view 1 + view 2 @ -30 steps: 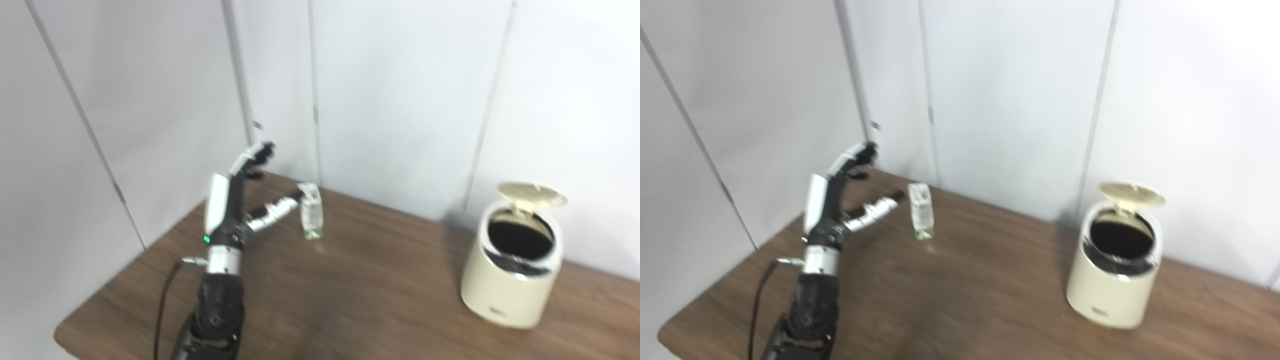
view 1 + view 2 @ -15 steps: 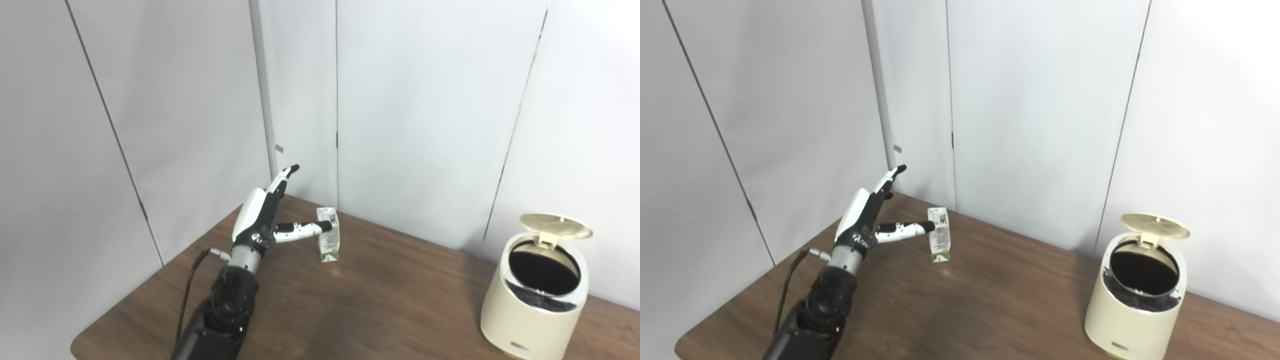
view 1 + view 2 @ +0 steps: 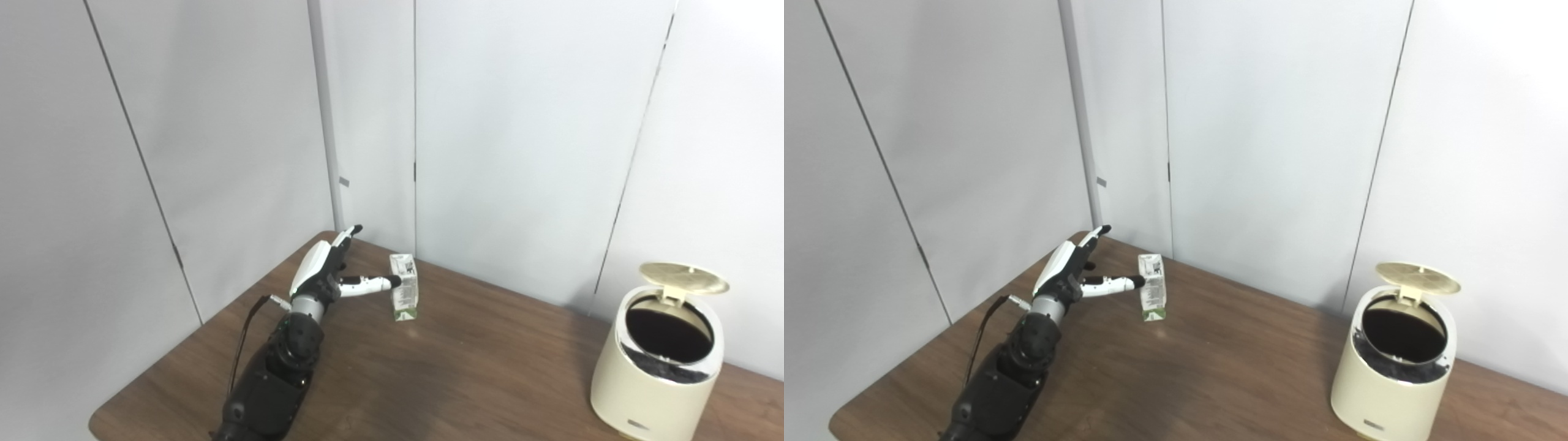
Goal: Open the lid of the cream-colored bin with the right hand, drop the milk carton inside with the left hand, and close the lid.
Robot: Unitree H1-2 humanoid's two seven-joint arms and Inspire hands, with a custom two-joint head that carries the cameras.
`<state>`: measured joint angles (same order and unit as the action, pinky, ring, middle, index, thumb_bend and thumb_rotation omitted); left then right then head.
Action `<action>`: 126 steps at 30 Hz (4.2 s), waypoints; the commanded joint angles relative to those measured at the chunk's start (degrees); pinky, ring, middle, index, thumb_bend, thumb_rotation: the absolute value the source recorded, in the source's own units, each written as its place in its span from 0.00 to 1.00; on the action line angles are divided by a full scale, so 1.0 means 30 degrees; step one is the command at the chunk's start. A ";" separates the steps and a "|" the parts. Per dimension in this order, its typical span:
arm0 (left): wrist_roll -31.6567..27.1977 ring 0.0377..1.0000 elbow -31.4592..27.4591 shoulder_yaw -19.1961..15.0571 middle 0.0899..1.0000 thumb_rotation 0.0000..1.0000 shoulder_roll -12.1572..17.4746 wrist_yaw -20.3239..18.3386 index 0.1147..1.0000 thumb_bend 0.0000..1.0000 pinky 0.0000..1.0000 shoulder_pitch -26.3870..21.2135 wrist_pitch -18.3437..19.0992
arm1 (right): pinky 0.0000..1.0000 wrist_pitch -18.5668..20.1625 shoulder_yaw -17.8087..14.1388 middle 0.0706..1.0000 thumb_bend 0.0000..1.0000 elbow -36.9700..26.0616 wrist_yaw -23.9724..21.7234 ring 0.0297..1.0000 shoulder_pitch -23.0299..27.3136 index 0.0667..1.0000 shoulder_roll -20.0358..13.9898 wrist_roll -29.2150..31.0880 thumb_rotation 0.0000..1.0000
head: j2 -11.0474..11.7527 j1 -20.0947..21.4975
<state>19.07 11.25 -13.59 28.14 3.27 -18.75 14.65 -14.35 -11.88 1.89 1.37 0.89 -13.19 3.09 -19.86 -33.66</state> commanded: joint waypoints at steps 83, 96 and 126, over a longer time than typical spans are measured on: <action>-0.4249 0.93 0.4587 0.2278 0.94 0.38 0.1341 -0.2687 0.98 1.00 0.87 -0.3577 -0.1380 | 0.52 0.0310 0.0877 0.67 0.28 -0.0765 -0.0372 0.66 -0.1556 0.63 0.0266 -0.1758 0.56 | -0.0482 0.2159; -0.4179 0.92 0.5013 0.2604 0.91 0.40 0.1384 -0.2813 0.96 1.00 0.85 -0.3869 -0.1666 | 0.52 0.0415 0.0907 0.68 0.33 -0.0739 -0.0336 0.66 -0.1535 0.64 0.0401 -0.1703 0.63 | -0.0444 0.2338; -0.3991 0.65 0.6083 0.0262 0.59 0.05 -0.1172 0.3157 0.42 0.52 0.60 -0.4670 -0.1700 | 0.54 -0.0068 0.1158 0.69 0.41 -0.0725 -0.0557 0.68 -0.1661 0.65 0.0366 -0.1490 0.72 | -0.0572 0.2656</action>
<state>7.81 30.09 -11.60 23.40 10.92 -29.43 12.14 -12.25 -9.05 -1.89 0.03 -2.62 -13.01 -2.20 -21.62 -25.75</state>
